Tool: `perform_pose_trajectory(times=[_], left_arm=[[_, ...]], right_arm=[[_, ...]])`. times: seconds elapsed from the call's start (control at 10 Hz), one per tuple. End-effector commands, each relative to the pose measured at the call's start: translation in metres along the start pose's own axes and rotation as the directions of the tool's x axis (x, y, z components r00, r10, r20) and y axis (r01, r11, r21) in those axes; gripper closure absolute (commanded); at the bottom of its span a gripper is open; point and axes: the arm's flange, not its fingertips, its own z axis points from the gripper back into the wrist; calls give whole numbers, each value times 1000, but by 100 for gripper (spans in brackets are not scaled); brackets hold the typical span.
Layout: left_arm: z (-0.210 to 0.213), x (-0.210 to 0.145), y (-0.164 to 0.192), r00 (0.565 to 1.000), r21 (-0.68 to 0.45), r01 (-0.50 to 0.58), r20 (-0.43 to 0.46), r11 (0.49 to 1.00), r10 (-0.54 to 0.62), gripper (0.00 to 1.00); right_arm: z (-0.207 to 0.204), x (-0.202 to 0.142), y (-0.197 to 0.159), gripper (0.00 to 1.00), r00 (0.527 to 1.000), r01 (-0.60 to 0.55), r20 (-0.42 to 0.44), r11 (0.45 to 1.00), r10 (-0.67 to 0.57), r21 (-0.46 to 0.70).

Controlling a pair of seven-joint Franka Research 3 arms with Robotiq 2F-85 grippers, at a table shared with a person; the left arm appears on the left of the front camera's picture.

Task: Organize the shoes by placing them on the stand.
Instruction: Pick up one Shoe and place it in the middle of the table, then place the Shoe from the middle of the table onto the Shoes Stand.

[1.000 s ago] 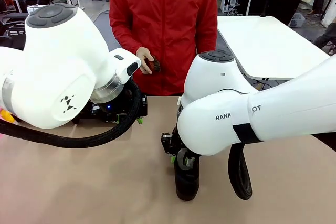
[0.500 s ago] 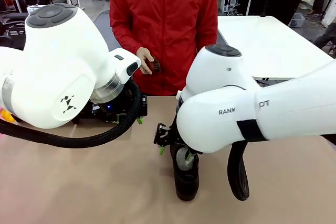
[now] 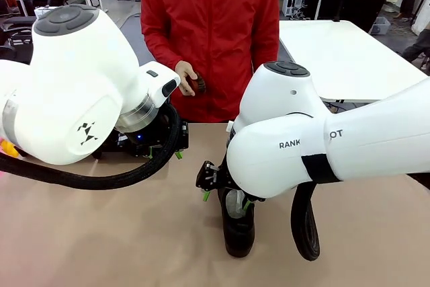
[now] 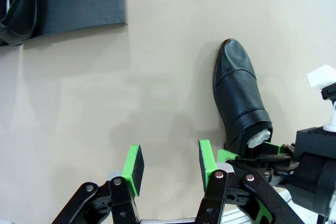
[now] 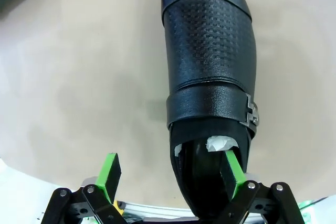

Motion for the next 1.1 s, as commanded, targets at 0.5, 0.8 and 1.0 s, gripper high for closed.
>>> perform_pose_trajectory(times=[0.5, 0.8, 1.0], left_arm=[[1, 1, 0, 1000, 7, 3, 14, 1000, -3, 43], [1, 1, 0, 1000, 7, 3, 14, 1000, -3, 43], [1, 1, 0, 1000, 7, 3, 14, 1000, -3, 43]], right_arm=[[3, 4, 5, 0, 1000, -6, 24, 1000, 7, -10], [61, -1, -30, 0, 997, 3, 76, 1000, -5, 31], [97, 3, -63, 0, 994, 38, 101, 997, -44, 68]])
